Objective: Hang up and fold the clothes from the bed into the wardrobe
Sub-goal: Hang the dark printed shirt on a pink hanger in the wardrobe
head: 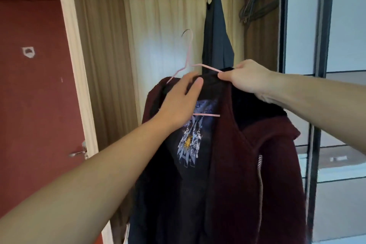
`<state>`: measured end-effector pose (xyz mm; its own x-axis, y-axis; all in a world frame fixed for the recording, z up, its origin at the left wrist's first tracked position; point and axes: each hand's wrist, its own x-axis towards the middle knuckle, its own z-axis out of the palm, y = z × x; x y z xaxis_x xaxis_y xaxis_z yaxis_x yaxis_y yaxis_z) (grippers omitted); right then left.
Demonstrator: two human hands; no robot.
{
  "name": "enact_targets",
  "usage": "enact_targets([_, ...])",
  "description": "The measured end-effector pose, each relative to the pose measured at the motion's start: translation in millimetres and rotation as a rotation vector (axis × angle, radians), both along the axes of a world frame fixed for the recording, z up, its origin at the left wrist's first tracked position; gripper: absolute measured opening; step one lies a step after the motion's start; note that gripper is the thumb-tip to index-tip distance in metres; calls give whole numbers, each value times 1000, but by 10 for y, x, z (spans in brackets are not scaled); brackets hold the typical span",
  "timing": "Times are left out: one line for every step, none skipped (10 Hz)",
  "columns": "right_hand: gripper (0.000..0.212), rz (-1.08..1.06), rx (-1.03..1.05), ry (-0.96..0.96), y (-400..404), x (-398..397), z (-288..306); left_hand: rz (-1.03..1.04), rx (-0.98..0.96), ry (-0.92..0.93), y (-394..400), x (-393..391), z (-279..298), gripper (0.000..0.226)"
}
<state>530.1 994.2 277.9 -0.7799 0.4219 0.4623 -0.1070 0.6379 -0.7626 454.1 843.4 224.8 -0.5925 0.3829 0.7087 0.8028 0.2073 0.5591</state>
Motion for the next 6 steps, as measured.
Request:
enact_targets([19, -21, -57, 53, -153, -143, 323, -139, 14, 8, 41, 320, 9, 41])
enact_targets([30, 58, -80, 79, -296, -205, 643, -203, 59, -30, 40, 510, 50, 60])
enact_targets([37, 96, -86, 107, -488, -141, 852, -147, 118, -36, 33, 561, 112, 78])
enact_targets([37, 131, -105, 164, -747, -154, 1082, 31, 143, 64, 19, 547, 180, 116])
enact_targets([23, 125, -85, 218, -888, -291, 1184, 126, 232, 120, -18, 483, 256, 127])
enact_targets([33, 16, -81, 294, -1048, -385, 1332, 178, 302, 148, -5, 374, 386, 126])
